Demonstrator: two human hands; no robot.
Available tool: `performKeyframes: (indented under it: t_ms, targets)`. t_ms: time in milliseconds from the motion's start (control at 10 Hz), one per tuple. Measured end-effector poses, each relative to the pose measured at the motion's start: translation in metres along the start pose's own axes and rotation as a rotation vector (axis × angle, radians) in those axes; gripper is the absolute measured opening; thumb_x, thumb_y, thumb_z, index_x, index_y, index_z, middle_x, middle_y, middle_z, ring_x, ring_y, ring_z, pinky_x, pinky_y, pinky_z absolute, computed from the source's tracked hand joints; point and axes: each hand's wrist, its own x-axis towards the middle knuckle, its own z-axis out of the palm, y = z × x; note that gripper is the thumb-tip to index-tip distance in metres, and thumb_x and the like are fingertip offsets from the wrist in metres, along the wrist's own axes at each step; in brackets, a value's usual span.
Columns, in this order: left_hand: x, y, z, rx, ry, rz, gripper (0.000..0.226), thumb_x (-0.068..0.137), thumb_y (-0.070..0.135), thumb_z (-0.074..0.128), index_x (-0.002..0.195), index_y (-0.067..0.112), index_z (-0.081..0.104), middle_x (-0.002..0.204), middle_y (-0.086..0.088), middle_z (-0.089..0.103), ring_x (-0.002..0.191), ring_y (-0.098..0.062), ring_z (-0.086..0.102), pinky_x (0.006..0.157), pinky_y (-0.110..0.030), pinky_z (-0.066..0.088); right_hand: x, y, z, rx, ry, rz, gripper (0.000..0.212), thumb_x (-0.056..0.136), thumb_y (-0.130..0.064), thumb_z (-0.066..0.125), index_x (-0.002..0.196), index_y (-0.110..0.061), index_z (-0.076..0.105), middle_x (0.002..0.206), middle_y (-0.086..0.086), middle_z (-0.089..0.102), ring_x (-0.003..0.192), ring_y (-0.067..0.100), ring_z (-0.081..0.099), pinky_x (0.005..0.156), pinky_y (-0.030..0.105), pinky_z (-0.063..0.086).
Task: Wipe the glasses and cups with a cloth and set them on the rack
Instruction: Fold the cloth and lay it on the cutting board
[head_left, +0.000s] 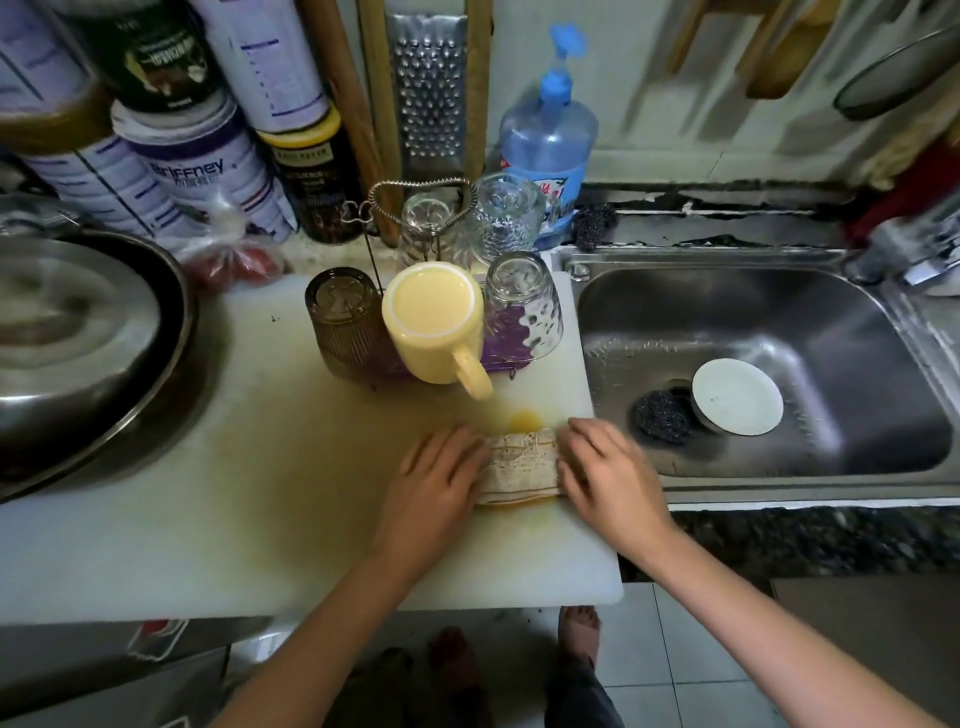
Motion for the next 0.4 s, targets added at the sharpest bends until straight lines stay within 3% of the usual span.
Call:
performKeyframes:
  t_ms: [100,200,300,400]
  targets:
    - [-0.003,0.004,0.003,0.084,-0.156,0.006,0.033,0.086,0.025,0.051,0.108,0.013,0.073,0.125,-0.007,0.067,0.118,-0.025,0.062,0.103,-0.046,0.033,-0.004,0.001,0.007,-0.013,-0.087,0.014,0.036,0.081,-0.019,0.072,0.115,-0.008,0.066,0.120,0.010,0.063,0.108,0.028,0.061,0.087,0.038,0.052]
    - [0.005,0.008,-0.003,0.076,-0.225,-0.057,0.038,0.085,0.030,0.043,0.098,0.019,0.077,0.115,0.000,0.072,0.109,-0.020,0.067,0.100,-0.046,0.043,-0.002,0.001,0.006,0.010,-0.121,0.051,0.035,0.079,-0.019,0.074,0.112,-0.009,0.068,0.118,0.010,0.064,0.107,0.029,0.062,0.085,0.040,0.054]
    - [0.017,0.015,-0.025,-0.003,-0.282,-0.102,0.039,0.084,0.031,0.040,0.094,0.022,0.077,0.108,0.003,0.073,0.099,-0.020,0.070,0.089,-0.046,0.052,0.009,-0.003,-0.010,0.068,-0.134,0.042,0.030,0.080,-0.019,0.073,0.108,-0.010,0.068,0.113,0.010,0.066,0.104,0.031,0.063,0.083,0.043,0.056]
    - [0.029,0.018,-0.055,-0.224,-0.236,-0.202,0.029,0.090,0.029,0.048,0.099,0.021,0.074,0.104,0.005,0.072,0.089,-0.019,0.069,0.081,-0.034,0.052,0.028,-0.008,-0.038,0.242,-0.023,0.198,0.022,0.087,-0.018,0.065,0.106,-0.009,0.070,0.105,0.007,0.070,0.097,0.029,0.065,0.083,0.041,0.054]
